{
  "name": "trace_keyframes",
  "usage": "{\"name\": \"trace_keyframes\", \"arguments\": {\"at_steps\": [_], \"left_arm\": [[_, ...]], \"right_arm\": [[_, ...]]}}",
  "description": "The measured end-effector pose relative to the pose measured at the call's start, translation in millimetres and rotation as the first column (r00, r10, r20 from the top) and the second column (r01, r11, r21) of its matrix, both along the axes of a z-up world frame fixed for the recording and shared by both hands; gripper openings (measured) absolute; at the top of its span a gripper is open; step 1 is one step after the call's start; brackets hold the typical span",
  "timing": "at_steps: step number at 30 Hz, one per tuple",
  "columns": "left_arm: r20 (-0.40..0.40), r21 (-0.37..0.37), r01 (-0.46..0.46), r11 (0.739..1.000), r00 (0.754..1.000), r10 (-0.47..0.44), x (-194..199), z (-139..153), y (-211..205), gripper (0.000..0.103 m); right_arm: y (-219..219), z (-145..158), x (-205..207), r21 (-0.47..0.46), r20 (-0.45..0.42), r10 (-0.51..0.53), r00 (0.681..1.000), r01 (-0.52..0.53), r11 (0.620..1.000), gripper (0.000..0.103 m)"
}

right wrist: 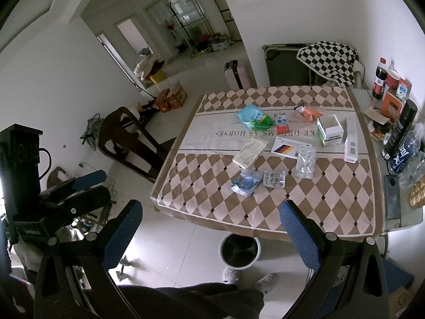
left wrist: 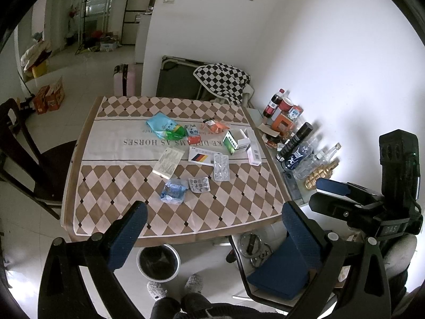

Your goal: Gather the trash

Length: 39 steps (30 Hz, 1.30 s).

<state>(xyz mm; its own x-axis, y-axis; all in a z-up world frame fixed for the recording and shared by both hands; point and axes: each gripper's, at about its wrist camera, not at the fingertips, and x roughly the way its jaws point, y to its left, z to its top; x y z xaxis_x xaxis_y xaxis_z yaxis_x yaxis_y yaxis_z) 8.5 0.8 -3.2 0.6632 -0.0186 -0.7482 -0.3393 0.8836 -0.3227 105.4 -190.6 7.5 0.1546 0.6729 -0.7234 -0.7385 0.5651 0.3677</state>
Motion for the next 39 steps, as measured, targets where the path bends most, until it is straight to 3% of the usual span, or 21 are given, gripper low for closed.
{"name": "trace_keyframes", "arguments": {"at_steps": [29,32,36,39], "left_arm": [[-0.018,-0.002,0.013,1.000,1.000,-0.014,0.4,-18.2,11.6,0.103],[-0.058,0.082,-0.042,0.996,0.997,0.047,11.0,-28.1,23.1,0.103],[-0.134,0.233,-0.092,0.968,0.983,0.126,42.4,-64.1,47.8,0.103],[-0.217,0.249,-0.075,0.966,0.967,0.131,75.0,-106.0,69.8,0.103]], "right_arm": [[3.0,-4.3,4.4,-0.008,-0.020,0.006,1.000,-0.006,1.000,0.103],[3.9,-13.2,8.3,-0.008,-0.033,-0.050,0.998,0.050,0.999,0.103],[3.8,-36.6,28.4,-0.038,-0.070,-0.228,0.971,0.226,0.973,0.103],[2.4,-65.9,51.2,-0.078,-0.081,-0.357,0.931,0.351,0.933,0.103]]}}
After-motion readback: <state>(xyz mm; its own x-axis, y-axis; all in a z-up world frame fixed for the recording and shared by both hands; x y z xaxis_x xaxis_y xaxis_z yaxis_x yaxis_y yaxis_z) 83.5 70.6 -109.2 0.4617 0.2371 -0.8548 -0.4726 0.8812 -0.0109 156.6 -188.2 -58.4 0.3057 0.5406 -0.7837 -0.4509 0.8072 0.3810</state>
